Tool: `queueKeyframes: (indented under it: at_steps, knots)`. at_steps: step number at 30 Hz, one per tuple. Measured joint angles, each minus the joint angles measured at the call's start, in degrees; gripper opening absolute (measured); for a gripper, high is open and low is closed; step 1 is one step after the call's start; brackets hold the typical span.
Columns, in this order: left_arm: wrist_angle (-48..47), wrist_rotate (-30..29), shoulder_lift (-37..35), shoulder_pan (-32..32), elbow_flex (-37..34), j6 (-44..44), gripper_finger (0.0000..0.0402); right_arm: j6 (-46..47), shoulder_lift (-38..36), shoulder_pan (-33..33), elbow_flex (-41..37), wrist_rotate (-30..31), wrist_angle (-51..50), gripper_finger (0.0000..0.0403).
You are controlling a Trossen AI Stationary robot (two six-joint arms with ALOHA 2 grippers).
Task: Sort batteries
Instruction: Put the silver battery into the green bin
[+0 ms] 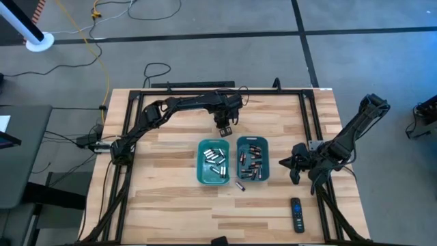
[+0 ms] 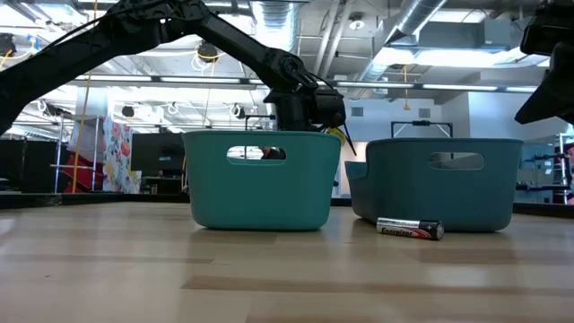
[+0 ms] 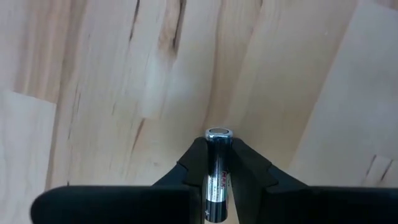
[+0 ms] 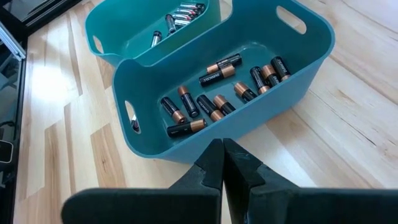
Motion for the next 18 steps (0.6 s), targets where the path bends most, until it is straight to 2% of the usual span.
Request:
queueKeyframes:
  at_steps: [11, 18]
  knots:
    - [0.09, 0.01, 0.07, -0.06, 0.25, -1.34, 0.0044, 0.01, 0.0, 0.0, 0.0, 0.0, 0.03, 0.0028]
    - [-1.53, -1.52, 0.65, -0.33, 4.14, -1.39, 0.0039, 0.02, 0.0, 0.0, 0.0, 0.0, 0.04, 0.0028]
